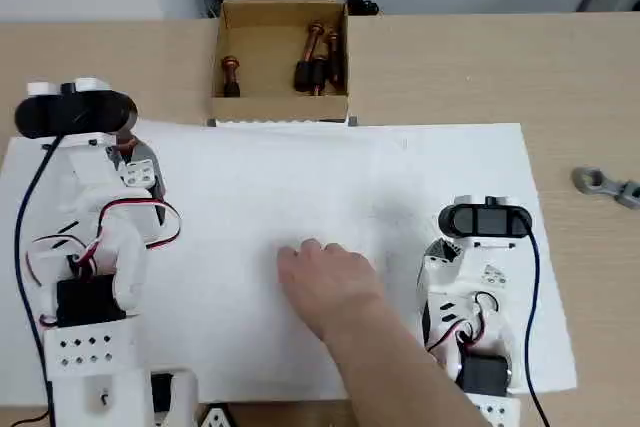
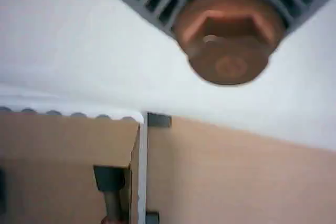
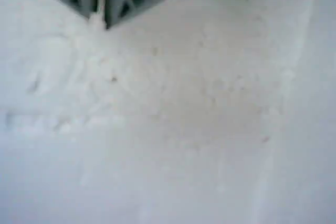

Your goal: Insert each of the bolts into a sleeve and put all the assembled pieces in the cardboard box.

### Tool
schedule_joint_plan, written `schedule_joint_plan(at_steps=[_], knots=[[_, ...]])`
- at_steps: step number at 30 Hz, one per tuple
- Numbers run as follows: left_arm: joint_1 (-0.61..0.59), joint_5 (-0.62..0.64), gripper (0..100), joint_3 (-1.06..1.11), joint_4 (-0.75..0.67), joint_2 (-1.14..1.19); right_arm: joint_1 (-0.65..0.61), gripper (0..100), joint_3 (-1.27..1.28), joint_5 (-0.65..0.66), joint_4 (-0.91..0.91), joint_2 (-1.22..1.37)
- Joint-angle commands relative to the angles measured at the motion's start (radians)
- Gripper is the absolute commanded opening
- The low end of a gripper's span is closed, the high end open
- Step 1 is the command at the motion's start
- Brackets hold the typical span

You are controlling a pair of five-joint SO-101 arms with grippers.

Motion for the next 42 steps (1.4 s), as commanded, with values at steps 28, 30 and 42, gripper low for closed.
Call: schedule_joint_plan(at_steps=[28, 30, 42], knots=[[0.006, -0.060, 0, 0.090, 0.005, -0.005, 0.010, 0.5, 0.011, -0.009, 0.005, -0.008], [0.008, -0.060, 0, 0.084, 0.000, -0.006, 0.010, 0.5, 0.011, -0.009, 0.005, -0.008], [0.008, -0.052, 0, 0.096, 0.018, -0.006, 0.001, 0.5, 0.011, -0.009, 0.005, -0.008]])
